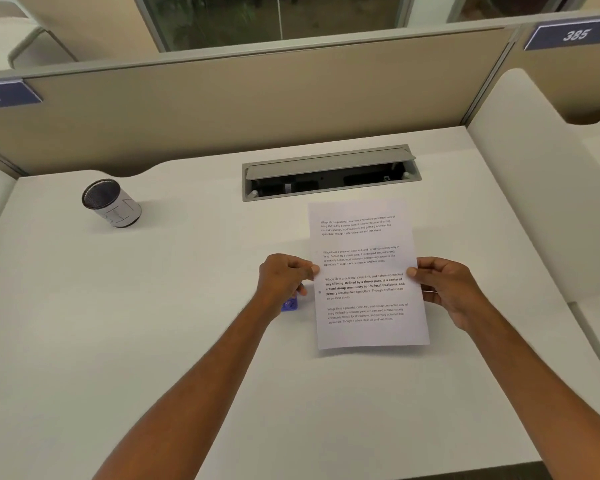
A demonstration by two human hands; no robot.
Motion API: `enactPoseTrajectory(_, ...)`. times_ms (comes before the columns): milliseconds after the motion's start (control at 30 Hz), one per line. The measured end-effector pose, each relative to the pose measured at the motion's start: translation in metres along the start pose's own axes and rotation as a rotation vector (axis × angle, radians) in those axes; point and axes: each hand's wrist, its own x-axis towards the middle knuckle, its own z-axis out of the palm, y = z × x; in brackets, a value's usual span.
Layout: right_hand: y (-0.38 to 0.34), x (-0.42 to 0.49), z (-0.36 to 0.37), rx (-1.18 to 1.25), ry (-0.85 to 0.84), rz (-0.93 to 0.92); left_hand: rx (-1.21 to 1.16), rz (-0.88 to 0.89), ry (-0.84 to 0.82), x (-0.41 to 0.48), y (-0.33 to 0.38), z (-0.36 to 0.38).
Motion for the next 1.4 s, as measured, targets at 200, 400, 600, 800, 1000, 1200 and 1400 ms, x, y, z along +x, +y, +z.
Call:
enactPoseTrajectory(200, -0.019, 0.023, -0.034, -0.038, 0.124, -0.016, 0.012, 0.006, -0.045, 0.023, 0.025, 0.043)
enactPoseTrajectory(400, -0.04, 0.059, -0.088, -0.085, 0.289, -0.036, -0.042, -0.026, -0.09, 0.055, 0.069, 0.11)
enactPoseTrajectory(600, -0.055, 0.098, -0.131, -0.169, 0.491, -0.072, -0.069, -0.092, -0.1, 0.089, 0.095, 0.178)
enactPoseTrajectory(800, -0.052, 0.128, -0.163, -0.273, 0.612, -0.078, -0.035, -0.12, -0.063, 0.109, 0.1, 0.234)
enactPoseTrajectory(1000, -0.05, 0.141, -0.175, -0.537, 0.695, -0.057, -0.034, -0.169, -0.063, 0.12, 0.104, 0.267)
enactPoseTrajectory(1200, -0.049, 0.148, -0.171, -0.859, 0.735, -0.06, -0.007, -0.204, -0.024, 0.123, 0.11, 0.279)
enactPoseTrajectory(1400, -0.048, 0.146, -0.166, -0.999, 0.741, -0.051, 0.089, -0.132, 0.038, 0.118, 0.111, 0.28)
